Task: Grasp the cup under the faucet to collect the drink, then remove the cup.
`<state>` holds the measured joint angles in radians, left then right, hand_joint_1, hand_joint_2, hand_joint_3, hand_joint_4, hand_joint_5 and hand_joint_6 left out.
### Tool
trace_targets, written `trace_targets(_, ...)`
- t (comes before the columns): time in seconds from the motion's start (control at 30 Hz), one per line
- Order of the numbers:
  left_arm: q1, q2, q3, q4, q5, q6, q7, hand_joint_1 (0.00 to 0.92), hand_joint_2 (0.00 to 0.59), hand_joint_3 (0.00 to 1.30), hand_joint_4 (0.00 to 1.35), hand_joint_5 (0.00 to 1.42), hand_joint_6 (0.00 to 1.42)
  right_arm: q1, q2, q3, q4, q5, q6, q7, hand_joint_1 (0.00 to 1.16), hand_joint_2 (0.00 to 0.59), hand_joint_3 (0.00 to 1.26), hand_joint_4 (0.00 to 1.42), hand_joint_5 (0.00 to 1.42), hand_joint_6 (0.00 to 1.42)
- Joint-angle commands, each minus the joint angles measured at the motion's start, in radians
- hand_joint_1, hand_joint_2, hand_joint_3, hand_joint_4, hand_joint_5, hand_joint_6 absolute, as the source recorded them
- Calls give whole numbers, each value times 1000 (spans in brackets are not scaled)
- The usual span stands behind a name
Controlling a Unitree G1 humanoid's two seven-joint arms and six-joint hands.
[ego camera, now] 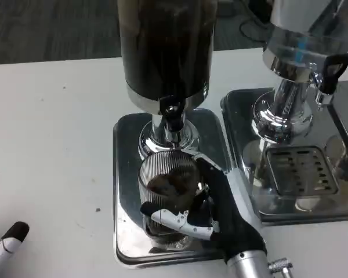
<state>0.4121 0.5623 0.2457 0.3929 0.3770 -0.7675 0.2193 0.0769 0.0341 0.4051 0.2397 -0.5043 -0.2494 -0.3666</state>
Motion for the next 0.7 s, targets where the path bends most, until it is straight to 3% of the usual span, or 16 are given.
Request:
trace_targets(0.03,-8,-7,-6,-5,-11,9,-7,0,193,66,0,74,0,14,6,-2,16,2,-9,-13,912,179,366,578,751,1126)
trace_targets(0.4,-19,-8,-21,7,-13,2,-9,0,193,66,0,74,0,23,3,-17,14,-9,-71,-72,921,181,410,594,779,1190)
trace_targets(0.53,-29,-6,-34,12,-14,1,-13,0,193,62,0,74,0,35,-15,-26,-35,-47,-73,-104,928,182,411,594,794,1196)
trace_targets(0.7,-46,-8,-55,16,-9,-1,-21,0,193,58,0,74,0,67,-25,-44,-61,-37,-72,-93,930,183,411,600,796,1198)
